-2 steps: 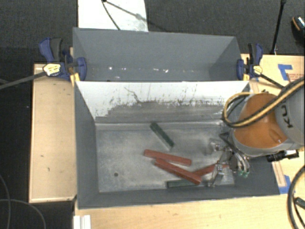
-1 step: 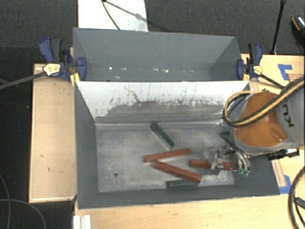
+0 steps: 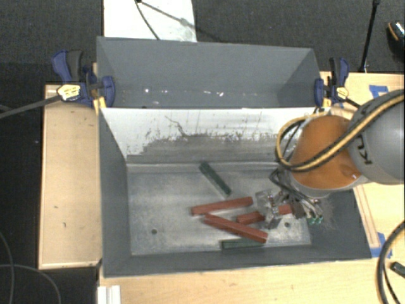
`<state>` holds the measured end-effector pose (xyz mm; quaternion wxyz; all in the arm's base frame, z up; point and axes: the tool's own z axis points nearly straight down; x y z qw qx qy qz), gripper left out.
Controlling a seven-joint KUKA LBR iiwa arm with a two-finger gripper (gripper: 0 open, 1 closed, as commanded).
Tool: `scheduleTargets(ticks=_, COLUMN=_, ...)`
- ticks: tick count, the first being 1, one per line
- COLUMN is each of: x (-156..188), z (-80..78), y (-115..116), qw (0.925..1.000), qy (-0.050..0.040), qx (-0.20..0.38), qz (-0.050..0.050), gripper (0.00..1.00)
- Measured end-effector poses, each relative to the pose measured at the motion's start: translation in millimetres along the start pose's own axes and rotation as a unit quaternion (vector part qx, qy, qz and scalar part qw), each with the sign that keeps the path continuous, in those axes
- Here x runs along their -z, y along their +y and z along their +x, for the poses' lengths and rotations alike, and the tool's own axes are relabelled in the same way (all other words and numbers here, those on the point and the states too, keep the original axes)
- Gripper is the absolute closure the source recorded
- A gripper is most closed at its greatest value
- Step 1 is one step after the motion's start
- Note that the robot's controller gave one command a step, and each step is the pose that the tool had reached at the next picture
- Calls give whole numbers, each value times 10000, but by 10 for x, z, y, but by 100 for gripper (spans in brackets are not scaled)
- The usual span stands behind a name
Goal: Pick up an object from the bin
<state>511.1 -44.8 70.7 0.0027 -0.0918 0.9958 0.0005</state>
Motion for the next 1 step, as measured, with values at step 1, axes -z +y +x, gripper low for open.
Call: scheduleTargets(ticks=1, x=1628, z=62, y=-695, qw=9876, qy=-8, qx=1572, qz=25, gripper=100)
